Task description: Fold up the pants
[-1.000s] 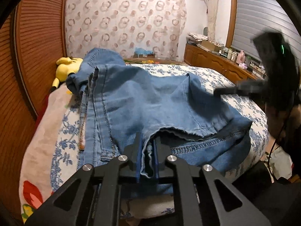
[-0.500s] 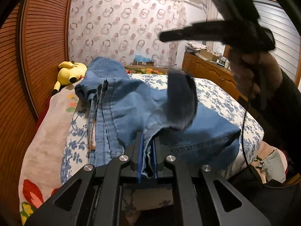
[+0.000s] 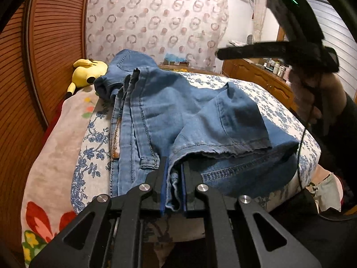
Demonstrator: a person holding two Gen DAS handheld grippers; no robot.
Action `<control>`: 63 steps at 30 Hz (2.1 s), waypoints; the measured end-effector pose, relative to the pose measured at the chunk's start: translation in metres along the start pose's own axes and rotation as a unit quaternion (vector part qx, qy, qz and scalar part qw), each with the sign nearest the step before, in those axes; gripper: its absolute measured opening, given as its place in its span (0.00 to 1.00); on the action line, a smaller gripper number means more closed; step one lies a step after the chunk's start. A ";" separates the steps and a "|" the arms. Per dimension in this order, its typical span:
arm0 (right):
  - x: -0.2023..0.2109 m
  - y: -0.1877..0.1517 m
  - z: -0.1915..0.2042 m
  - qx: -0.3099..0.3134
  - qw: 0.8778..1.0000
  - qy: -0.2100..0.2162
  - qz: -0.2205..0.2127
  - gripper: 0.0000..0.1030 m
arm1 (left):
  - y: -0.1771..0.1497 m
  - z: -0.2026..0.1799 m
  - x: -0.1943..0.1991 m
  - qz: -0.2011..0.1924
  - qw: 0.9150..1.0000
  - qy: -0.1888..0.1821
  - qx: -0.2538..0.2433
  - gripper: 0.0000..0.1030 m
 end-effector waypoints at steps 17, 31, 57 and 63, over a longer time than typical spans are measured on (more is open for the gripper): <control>0.005 -0.076 -0.001 -0.056 0.994 0.017 0.095 0.48 | 0.001 0.003 -0.004 0.004 1.000 0.005 -0.001 0.10; -0.017 0.018 0.036 0.010 0.997 0.071 0.038 0.01 | -0.001 0.004 -0.004 0.004 1.000 0.003 0.001 0.12; -0.031 0.062 0.035 -0.010 0.999 0.034 0.005 0.58 | -0.001 0.020 -0.004 0.000 1.000 0.022 0.017 0.47; -0.009 0.015 -0.043 -0.050 0.997 -0.035 0.037 0.58 | 0.004 0.023 -0.005 -0.003 0.999 0.027 0.023 0.47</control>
Point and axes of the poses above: each gripper's, at about its wrist camera, not at the fingertips, and x roughly against the way its jaws point, z to its left, y to its top, the point moved 3 cm from there along -x, roughly the way its jaws point
